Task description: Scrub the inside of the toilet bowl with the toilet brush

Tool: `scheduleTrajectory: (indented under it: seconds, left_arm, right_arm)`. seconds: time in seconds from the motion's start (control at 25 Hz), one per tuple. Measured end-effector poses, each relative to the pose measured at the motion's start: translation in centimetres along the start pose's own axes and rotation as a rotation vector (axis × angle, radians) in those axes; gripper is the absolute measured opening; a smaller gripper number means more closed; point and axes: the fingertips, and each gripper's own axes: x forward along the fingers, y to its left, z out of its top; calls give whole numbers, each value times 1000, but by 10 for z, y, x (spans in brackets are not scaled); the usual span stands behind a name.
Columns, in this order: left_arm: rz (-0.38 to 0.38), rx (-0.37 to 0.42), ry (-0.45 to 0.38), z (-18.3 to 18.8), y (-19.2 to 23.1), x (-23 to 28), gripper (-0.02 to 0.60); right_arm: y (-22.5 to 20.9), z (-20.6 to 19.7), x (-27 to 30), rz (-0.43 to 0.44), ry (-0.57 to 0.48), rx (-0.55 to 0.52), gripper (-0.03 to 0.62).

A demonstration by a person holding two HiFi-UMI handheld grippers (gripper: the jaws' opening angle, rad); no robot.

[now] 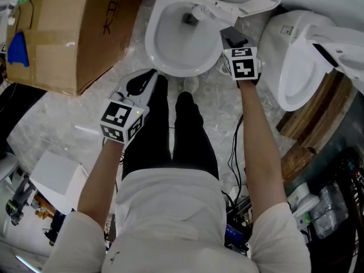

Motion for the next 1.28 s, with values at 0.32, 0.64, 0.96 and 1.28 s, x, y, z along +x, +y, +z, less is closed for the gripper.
scheduleTrajectory:
  seconds: [0.32, 0.64, 0.96, 1.28]
  left_arm:
    - [-10, 8, -5, -1, -7, 1, -14]
    - [-13, 8, -11, -3, -8, -4, -14]
    - [-17, 13, -15, -6, -10, -8, -14]
    - [-17, 17, -18, -8, -11, -14, -14]
  right_arm:
    - [-2, -13, -10, -32, 17, 11, 144]
    - [-12, -40, -20, -58, 49, 22, 145]
    - [-12, -58, -31, -61, 69, 38, 146]
    - [-7, -77, -42, -50, 95, 38, 146]
